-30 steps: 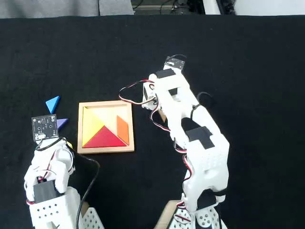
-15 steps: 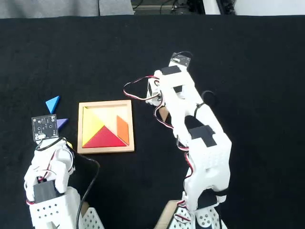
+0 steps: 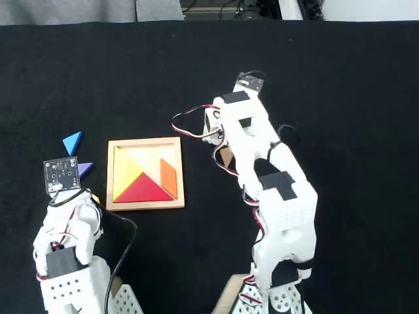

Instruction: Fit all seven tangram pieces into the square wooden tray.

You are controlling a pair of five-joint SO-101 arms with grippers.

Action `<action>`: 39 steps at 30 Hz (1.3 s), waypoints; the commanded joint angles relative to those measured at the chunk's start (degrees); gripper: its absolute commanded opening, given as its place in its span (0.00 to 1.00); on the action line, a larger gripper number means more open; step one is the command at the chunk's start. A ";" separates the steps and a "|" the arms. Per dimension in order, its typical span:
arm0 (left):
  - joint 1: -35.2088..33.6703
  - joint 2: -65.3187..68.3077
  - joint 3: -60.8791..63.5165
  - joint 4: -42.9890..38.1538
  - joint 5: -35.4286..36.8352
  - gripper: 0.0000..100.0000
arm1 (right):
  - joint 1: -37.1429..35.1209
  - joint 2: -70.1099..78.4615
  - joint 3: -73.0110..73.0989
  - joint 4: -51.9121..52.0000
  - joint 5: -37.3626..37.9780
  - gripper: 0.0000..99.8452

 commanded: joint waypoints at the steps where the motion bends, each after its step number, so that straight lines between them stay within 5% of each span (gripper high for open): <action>1: 0.66 -0.26 -0.22 -0.70 -0.44 0.07 | -0.53 1.54 -3.56 -0.70 -0.18 0.09; 9: 0.66 -0.26 -0.22 -0.70 -2.20 0.07 | -1.14 1.27 -8.31 5.45 4.04 0.02; 21: 0.57 -0.26 -0.22 -0.70 -2.20 0.07 | -12.40 1.36 -26.42 26.64 17.49 0.01; 31: 0.48 -0.26 -0.22 -0.70 -2.29 0.07 | -24.70 1.80 -26.59 22.33 14.86 0.01; 35: 0.57 -0.26 -0.22 -0.70 -2.29 0.07 | -24.88 4.26 -26.86 16.70 13.63 0.01; 39: 0.40 -0.26 -0.22 -0.70 -2.29 0.07 | -20.66 3.56 -30.55 22.07 14.15 0.01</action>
